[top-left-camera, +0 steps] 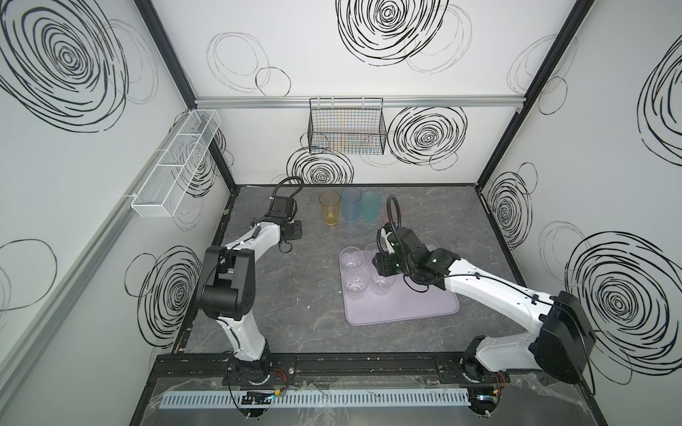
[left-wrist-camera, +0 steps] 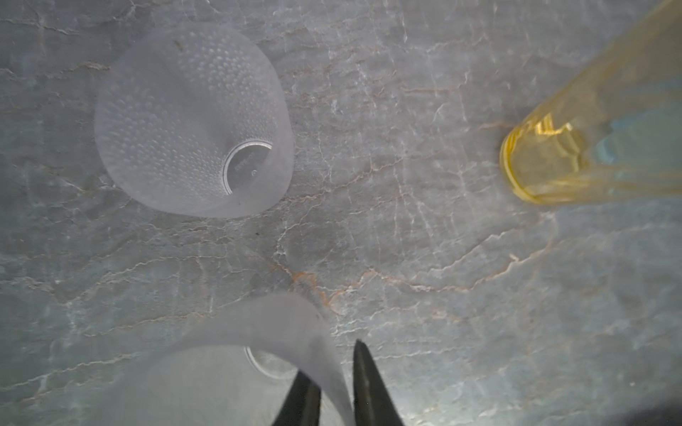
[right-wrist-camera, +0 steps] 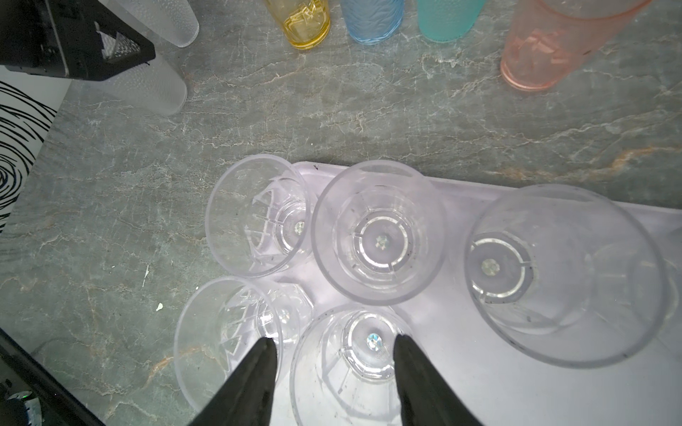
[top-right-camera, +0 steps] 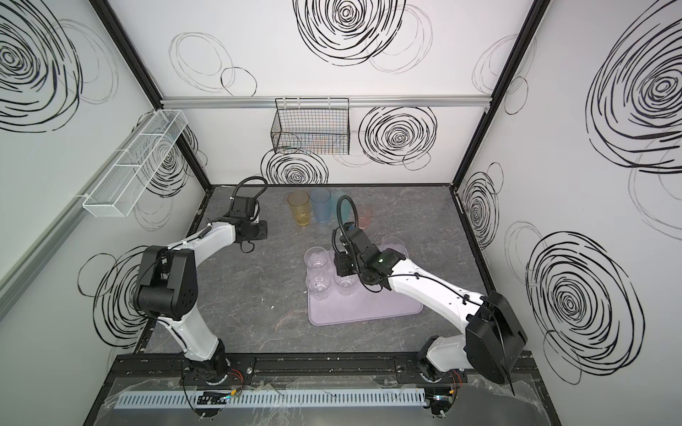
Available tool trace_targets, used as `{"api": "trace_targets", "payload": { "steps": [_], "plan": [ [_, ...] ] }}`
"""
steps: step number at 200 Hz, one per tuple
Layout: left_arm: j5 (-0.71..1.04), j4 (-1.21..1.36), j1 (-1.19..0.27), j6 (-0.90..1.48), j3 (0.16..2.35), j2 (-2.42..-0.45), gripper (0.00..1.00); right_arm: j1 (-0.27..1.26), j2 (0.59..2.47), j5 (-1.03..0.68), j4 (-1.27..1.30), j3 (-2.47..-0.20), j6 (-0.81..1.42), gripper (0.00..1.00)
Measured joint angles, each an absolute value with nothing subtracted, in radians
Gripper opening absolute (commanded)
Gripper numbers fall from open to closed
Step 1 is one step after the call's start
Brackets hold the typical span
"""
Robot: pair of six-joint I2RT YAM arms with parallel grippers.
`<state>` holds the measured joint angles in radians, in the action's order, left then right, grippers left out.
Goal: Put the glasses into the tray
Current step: 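Grasp a frosted dotted cup with the left gripper while the right withdraws, then carry the frosted dotted cup toward the tray with the left gripper while the right approaches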
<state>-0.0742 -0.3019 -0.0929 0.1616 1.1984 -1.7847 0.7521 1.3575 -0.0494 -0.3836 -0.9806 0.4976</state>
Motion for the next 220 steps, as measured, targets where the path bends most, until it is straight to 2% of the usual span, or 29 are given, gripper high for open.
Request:
{"api": "trace_targets", "payload": {
  "steps": [7,10,45,92,134,168,182,185,204,220],
  "plan": [
    [-0.071,-0.306,-0.099,0.161,1.199,-1.782,0.04,0.752,1.357,-0.050,-0.383,-0.981,0.498,0.55],
    [-0.071,-0.311,-0.101,0.159,1.199,-1.781,0.00,0.752,1.357,-0.050,-0.383,-0.981,0.498,0.55],
    [-0.059,-0.384,-0.163,0.169,1.180,-1.694,0.00,0.752,1.359,-0.055,-0.383,-0.981,0.503,0.55],
    [-0.045,-0.411,-0.406,0.242,0.986,-1.295,0.00,0.768,1.362,-0.064,-0.383,-0.992,0.525,0.55],
    [-0.030,-0.487,-0.563,0.396,0.729,-1.103,0.00,0.881,1.378,-0.058,-0.376,-1.007,0.561,0.55],
    [-0.049,-0.536,-0.678,0.511,0.659,-0.996,0.00,0.984,1.440,-0.049,-0.364,-1.046,0.590,0.55],
    [-0.054,-0.522,-0.715,0.539,0.652,-0.986,0.02,1.008,1.464,-0.049,-0.361,-1.058,0.601,0.55],
    [-0.055,-0.518,-0.721,0.543,0.649,-0.986,0.07,1.010,1.467,-0.048,-0.361,-1.060,0.603,0.55],
    [-0.060,-0.499,-0.738,0.561,0.626,-1.007,0.14,1.013,1.488,-0.046,-0.361,-1.072,0.611,0.55],
    [-0.065,-0.493,-0.739,0.566,0.613,-1.036,0.16,1.013,1.504,-0.044,-0.364,-1.082,0.618,0.55]
  ]
}}
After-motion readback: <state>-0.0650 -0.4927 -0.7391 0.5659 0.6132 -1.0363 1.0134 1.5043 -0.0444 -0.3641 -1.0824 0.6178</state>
